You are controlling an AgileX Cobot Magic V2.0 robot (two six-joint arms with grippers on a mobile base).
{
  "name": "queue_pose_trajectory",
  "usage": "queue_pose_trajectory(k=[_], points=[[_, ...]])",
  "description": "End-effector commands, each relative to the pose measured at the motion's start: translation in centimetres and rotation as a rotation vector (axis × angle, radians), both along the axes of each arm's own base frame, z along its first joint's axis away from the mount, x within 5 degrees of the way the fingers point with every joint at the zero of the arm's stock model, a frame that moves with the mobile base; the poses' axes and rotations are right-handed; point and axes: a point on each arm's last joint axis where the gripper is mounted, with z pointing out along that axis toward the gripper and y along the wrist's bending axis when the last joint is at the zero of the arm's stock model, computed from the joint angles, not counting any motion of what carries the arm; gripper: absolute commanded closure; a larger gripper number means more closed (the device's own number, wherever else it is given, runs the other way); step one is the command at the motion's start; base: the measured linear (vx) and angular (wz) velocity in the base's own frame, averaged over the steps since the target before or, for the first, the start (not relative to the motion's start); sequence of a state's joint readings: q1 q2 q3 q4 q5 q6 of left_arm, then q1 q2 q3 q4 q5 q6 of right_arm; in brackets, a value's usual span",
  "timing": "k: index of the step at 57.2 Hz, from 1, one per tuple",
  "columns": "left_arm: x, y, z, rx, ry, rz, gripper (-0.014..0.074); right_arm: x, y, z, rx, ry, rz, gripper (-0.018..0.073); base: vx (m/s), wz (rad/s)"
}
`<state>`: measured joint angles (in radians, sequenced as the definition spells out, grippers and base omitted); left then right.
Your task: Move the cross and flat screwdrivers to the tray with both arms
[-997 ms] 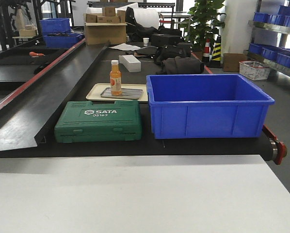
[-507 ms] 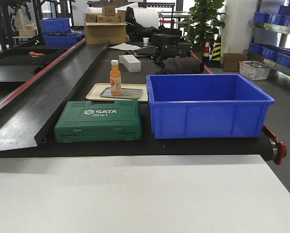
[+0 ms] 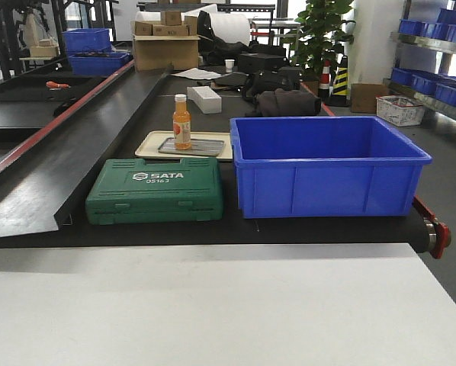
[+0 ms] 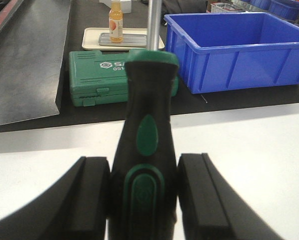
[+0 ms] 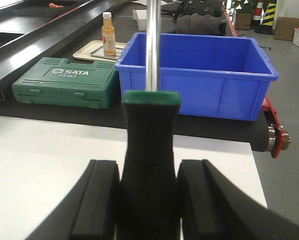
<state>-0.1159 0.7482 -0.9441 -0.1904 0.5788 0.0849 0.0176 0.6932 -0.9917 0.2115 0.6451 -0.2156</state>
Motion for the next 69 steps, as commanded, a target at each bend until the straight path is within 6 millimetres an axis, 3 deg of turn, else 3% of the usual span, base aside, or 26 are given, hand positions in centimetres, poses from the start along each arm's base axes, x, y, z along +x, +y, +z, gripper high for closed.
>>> queue_pose_trajectory(k=[1, 45, 69], points=[[-0.18, 0.02, 1.8, -0.038, -0.116, 0.007, 0.0596, -0.15, -0.1, 1.82, 0.021, -0.129, -0.014, 0.0567, 0.0, 0.0], [-0.24, 0.02, 1.84, -0.039, -0.119, 0.008, 0.0596, -0.11, -0.09, 1.76, 0.021, -0.123, -0.014, 0.0567, -0.08, 0.02], [-0.24, 0.02, 1.84, -0.039, -0.119, 0.008, 0.0596, -0.11, -0.09, 1.77, 0.021, -0.124, -0.014, 0.0567, -0.22, -0.34]])
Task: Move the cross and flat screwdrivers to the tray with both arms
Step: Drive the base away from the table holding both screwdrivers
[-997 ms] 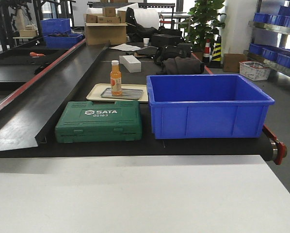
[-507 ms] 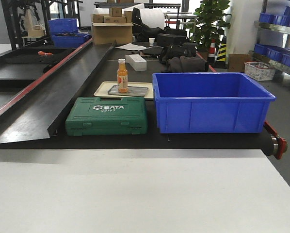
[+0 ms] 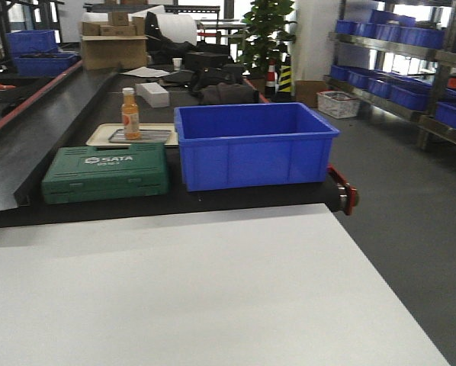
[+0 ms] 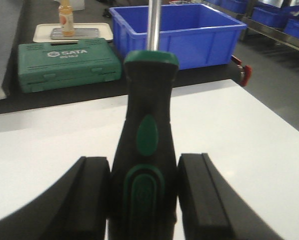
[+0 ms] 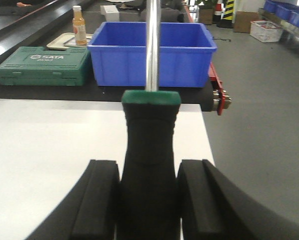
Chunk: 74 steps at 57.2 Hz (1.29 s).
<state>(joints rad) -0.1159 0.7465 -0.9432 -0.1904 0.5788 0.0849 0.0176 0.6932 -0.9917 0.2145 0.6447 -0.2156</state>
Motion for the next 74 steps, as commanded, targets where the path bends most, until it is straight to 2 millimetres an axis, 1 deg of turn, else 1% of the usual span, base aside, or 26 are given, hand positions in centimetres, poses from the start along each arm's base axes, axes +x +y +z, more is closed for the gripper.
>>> queue_pose_trajectory(k=[1, 41, 74], points=[[-0.2, 0.02, 1.85, -0.039, -0.118, 0.008, 0.0596, -0.11, -0.11, 1.76, 0.018, -0.123, -0.015, 0.0567, -0.23, -0.47], [-0.2, 0.02, 1.85, -0.039, -0.118, 0.008, 0.0596, -0.14, -0.11, 1.77, 0.018, -0.124, -0.015, 0.0567, -0.18, -0.52], [-0.2, 0.02, 1.84, -0.039, -0.117, 0.007, 0.0596, -0.17, -0.11, 1.81, 0.018, -0.128, -0.016, 0.0567, -0.05, -0.54]])
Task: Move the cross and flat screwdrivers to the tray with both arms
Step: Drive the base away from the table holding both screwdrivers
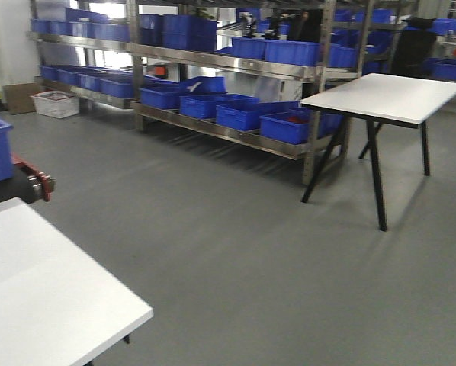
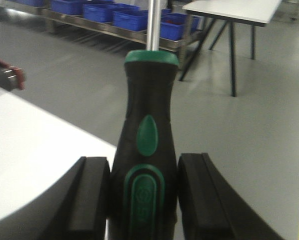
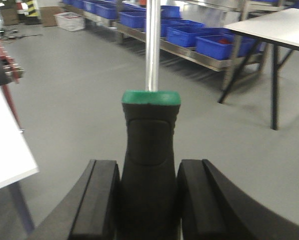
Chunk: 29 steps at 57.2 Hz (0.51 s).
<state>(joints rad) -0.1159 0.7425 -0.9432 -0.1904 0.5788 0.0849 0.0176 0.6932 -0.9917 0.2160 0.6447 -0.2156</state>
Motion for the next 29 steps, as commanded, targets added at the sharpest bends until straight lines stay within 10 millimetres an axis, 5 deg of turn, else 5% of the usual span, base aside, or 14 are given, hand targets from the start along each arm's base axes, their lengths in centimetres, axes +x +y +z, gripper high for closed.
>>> queue_pose_trajectory(k=[1, 29], points=[[-0.09, 0.01, 1.78, -0.038, -0.113, 0.007, 0.0596, -0.17, -0.12, 1.81, 0.017, -0.128, -0.016, 0.0567, 0.07, -0.64], [-0.09, 0.01, 1.79, -0.038, -0.115, 0.008, 0.0596, -0.99, -0.13, 2.07, 0.017, -0.151, -0.015, 0.0567, 0.18, -0.72]])
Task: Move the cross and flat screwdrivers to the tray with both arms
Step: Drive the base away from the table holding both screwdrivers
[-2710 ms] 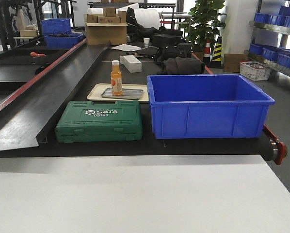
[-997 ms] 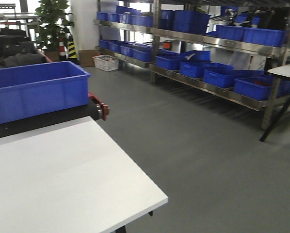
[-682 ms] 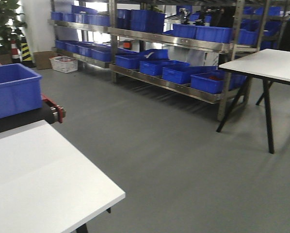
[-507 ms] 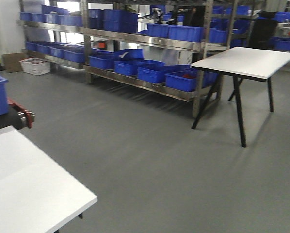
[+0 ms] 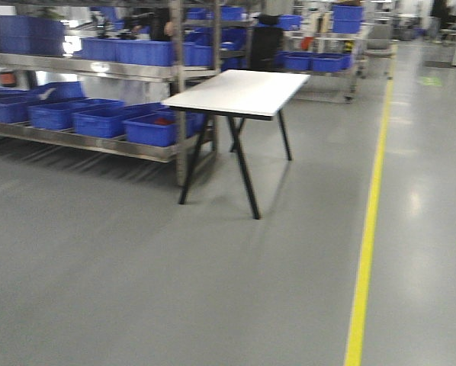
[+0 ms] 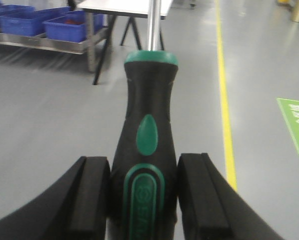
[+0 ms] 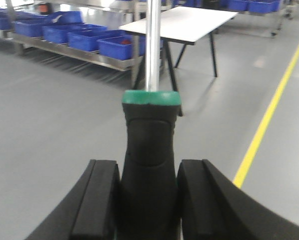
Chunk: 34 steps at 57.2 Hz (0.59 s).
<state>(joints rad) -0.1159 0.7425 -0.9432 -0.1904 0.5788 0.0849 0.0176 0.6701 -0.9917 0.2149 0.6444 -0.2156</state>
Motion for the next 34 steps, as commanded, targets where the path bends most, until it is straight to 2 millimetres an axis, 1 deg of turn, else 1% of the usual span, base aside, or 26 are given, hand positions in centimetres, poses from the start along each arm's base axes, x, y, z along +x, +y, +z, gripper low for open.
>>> queue_pose_trajectory(k=[1, 9, 16, 34], points=[[-0.09, 0.01, 1.8, -0.038, -0.115, 0.008, 0.0596, -0.34, -0.11, 1.82, 0.018, -0.129, -0.015, 0.0567, 0.25, -0.56], [-0.06, 0.01, 1.77, -0.037, -0.113, 0.008, 0.0596, -0.54, -0.11, 1.89, 0.019, -0.135, -0.014, 0.0567, 0.26, -0.47], [-0.06, 0.01, 1.78, -0.037, -0.114, 0.008, 0.0596, -0.65, -0.11, 1.92, 0.019, -0.138, -0.014, 0.0567, 0.3, -0.31], [-0.06, 0.01, 1.78, -0.037, -0.114, 0.008, 0.0596, -0.8, -0.1, 1.97, 0.022, -0.142, -0.013, 0.0567, 0.36, -0.1]])
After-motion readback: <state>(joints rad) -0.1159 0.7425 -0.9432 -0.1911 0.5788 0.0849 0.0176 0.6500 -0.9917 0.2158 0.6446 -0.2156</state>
